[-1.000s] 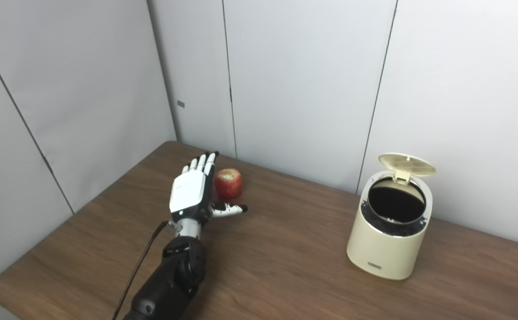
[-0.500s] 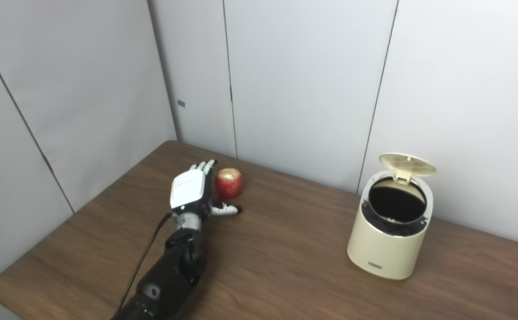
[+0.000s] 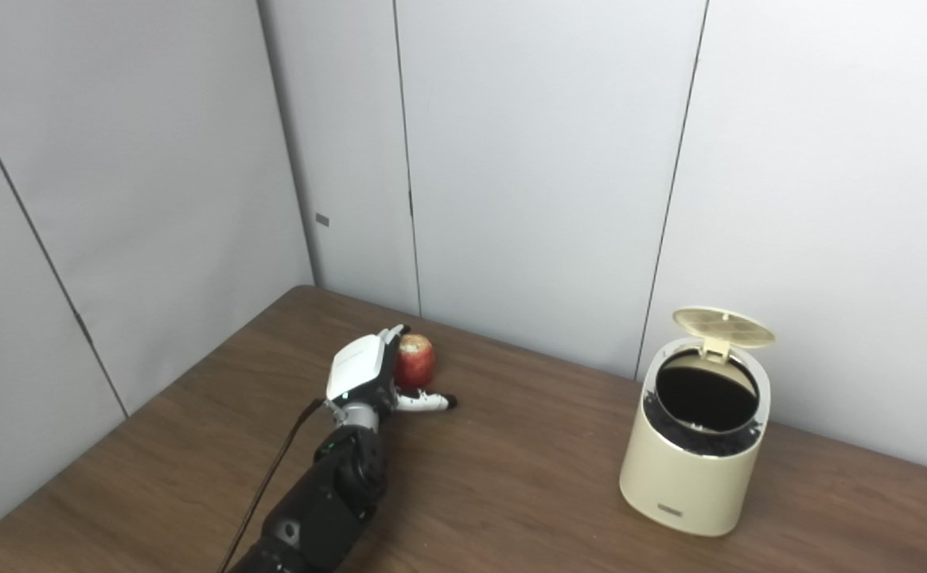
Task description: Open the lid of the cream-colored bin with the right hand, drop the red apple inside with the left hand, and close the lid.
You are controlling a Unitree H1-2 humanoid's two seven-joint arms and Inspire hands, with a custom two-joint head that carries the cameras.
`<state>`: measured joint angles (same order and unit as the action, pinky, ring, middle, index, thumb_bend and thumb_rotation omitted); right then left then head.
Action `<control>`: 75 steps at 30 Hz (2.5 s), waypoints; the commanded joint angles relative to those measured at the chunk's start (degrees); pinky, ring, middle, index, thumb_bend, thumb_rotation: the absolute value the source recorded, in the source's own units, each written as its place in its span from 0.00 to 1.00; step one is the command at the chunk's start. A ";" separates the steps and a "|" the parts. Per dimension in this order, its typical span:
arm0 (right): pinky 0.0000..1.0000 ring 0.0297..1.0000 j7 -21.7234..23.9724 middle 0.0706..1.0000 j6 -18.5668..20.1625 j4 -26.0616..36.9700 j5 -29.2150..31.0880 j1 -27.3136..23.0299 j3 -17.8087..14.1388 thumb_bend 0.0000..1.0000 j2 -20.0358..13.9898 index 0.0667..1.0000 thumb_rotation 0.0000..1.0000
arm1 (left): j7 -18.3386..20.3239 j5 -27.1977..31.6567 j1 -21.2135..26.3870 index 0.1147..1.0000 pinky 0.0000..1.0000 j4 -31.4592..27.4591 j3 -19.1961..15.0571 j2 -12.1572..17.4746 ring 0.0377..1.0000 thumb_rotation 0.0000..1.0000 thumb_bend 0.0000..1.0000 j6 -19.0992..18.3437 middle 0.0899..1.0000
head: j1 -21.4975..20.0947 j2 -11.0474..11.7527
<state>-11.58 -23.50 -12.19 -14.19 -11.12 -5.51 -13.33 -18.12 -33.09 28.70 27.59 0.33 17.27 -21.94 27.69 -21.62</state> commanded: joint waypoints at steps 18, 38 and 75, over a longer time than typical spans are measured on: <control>0.38 0.58 -0.76 0.62 -0.58 -1.24 -1.73 2.28 0.69 0.74 0.95 0.58 0.90 | -11.87 -4.91 7.06 0.53 0.36 5.12 5.36 2.23 0.44 0.03 0.67 0.73 0.48 | -1.16 0.02; 0.40 0.58 -0.03 0.62 -0.26 0.39 0.24 2.73 0.63 0.65 1.88 0.59 0.86 | 16.29 -26.78 4.37 0.48 0.24 -0.69 1.94 1.82 0.33 0.00 0.50 -4.98 0.39 | -2.63 -0.87; 0.58 0.67 -1.47 0.67 7.29 11.12 -7.92 5.88 4.31 0.20 8.62 0.66 0.09 | 8.05 -14.47 -10.18 0.45 0.25 -39.22 8.35 -2.63 0.34 0.00 0.50 16.56 0.41 | -24.25 -3.27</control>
<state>-11.79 -13.96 -0.20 -21.29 -5.01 -1.56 -5.11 -7.24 -47.85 16.79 -9.36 8.78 14.52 -7.92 3.44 -24.87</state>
